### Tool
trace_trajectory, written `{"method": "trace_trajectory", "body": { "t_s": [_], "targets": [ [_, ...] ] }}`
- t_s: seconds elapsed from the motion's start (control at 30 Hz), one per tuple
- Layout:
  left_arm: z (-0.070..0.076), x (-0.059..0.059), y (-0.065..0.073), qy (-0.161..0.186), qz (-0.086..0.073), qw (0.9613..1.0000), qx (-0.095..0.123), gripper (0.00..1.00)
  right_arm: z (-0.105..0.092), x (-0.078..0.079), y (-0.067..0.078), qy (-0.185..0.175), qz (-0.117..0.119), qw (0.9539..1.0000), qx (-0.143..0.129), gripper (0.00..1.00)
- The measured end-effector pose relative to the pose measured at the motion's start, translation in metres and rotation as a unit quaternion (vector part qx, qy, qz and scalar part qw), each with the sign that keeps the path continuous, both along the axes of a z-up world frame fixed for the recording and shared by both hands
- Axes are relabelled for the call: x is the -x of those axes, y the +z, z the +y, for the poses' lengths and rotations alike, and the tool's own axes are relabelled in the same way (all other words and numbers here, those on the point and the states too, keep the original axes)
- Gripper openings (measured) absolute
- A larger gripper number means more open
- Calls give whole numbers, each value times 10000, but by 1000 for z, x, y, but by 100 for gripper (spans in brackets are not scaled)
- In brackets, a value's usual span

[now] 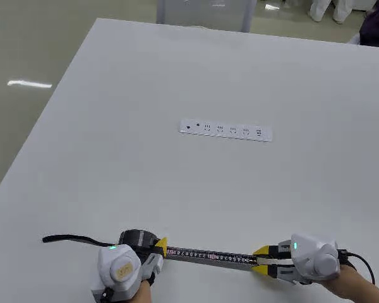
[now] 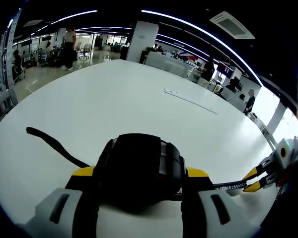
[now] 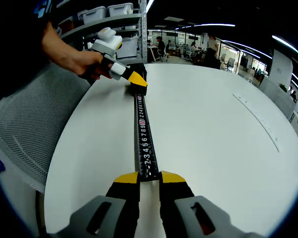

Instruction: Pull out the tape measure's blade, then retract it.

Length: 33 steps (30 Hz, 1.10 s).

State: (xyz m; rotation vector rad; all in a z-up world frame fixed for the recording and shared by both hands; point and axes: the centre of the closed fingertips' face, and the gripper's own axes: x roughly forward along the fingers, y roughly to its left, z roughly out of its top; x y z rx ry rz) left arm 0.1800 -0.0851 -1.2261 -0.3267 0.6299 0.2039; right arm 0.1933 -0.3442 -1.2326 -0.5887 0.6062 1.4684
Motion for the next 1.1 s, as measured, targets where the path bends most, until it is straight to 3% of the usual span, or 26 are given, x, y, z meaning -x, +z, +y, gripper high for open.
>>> {"method": "trace_trajectory", "body": {
  "t_s": [1.1],
  "targets": [
    [0,0,-1,-32,-38,9999,102,64,24,3,3,114,18,9999,-54,13]
  ]
}}
